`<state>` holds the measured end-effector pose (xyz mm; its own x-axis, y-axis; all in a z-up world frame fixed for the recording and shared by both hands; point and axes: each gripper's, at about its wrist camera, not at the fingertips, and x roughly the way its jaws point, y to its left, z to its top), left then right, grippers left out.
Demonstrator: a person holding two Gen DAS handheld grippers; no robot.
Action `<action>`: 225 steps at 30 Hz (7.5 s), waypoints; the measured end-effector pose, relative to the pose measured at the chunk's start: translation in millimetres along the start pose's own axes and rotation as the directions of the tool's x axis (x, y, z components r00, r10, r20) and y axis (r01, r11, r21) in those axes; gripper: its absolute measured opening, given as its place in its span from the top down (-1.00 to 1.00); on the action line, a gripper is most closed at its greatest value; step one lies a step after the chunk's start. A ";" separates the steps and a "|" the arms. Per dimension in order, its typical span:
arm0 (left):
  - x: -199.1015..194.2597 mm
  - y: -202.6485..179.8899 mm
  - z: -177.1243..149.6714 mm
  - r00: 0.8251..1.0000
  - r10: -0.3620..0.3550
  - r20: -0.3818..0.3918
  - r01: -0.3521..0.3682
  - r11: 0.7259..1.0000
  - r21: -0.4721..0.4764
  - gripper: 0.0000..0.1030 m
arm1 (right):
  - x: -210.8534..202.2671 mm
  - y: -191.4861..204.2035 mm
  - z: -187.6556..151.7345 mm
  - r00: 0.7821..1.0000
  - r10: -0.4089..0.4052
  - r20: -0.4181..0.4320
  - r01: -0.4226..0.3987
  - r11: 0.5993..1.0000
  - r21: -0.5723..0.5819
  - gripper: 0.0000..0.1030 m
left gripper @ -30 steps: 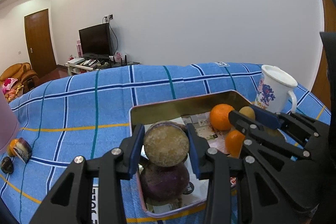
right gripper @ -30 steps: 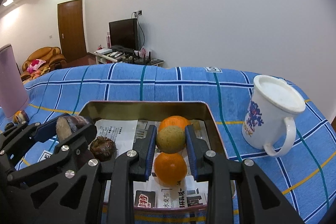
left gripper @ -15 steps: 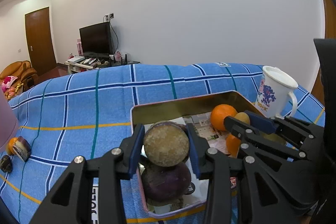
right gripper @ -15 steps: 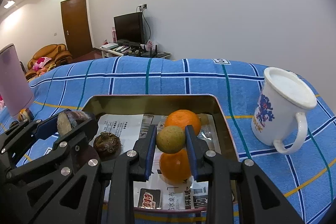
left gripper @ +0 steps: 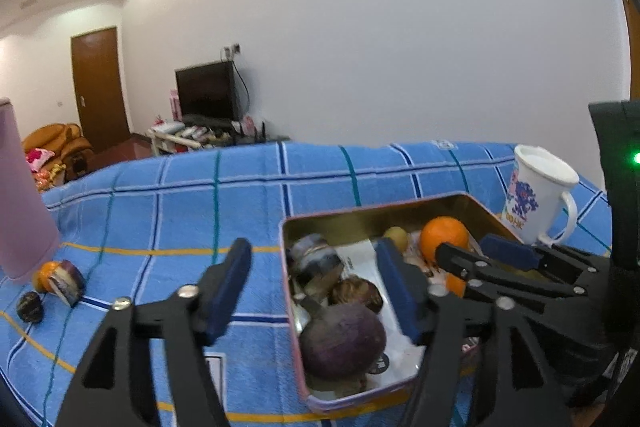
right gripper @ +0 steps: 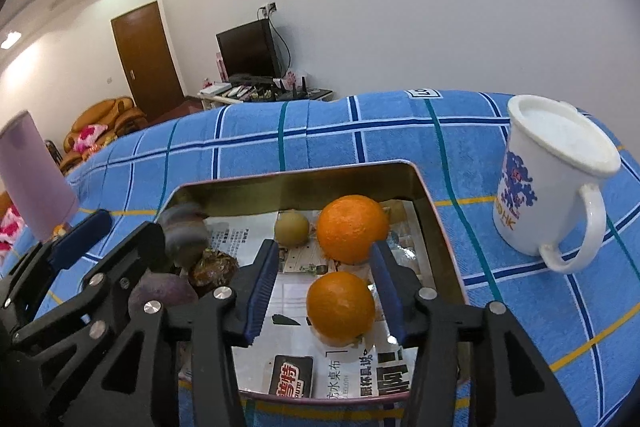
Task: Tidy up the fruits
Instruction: 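Open both tools to drop the fruit and yam slice into the tin box, then move both tools away from the tin box toward the remaining fruits, then grasp another purple yam slice with the right tool while the left tool grasps a dark mangosteen, then carry the yam slice and mangosteen over the tin box with both tools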
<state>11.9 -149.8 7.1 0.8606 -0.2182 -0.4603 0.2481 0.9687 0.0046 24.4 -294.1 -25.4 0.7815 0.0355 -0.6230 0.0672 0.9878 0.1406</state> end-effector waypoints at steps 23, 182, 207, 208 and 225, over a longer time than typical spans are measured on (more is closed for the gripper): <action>-34.9 18.9 -2.1 0.986 0.098 0.131 -0.096 0.995 -0.019 -1.00 | -85.7 -17.7 -7.1 0.868 -0.101 0.486 0.049 0.992 0.119 -0.75; -48.5 328.5 -40.4 0.979 0.196 -0.063 -0.205 0.957 -0.205 0.11 | -6.1 312.0 -43.2 0.970 0.193 0.148 -0.131 0.927 -0.351 0.06; -68.1 287.3 -45.6 0.980 0.198 -0.033 -0.201 0.963 -0.178 0.11 | -18.5 303.5 -51.6 0.968 0.185 0.170 -0.112 0.924 -0.365 0.06; -68.4 286.3 -45.7 0.980 0.197 -0.033 -0.200 0.963 -0.178 0.11 | -18.4 301.4 -51.4 0.969 0.181 0.170 -0.110 0.926 -0.361 0.06; -70.5 259.0 -46.4 0.982 0.188 -0.034 -0.190 0.969 -0.156 0.11 | -22.3 280.2 -50.5 0.973 0.149 0.174 -0.083 0.938 -0.338 0.06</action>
<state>-5.2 121.9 -0.4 0.8764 -0.0286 -0.4808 0.0072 0.9989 -0.0462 -5.5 -10.4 -11.0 0.8787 0.1550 -0.4514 -0.2113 0.9744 -0.0767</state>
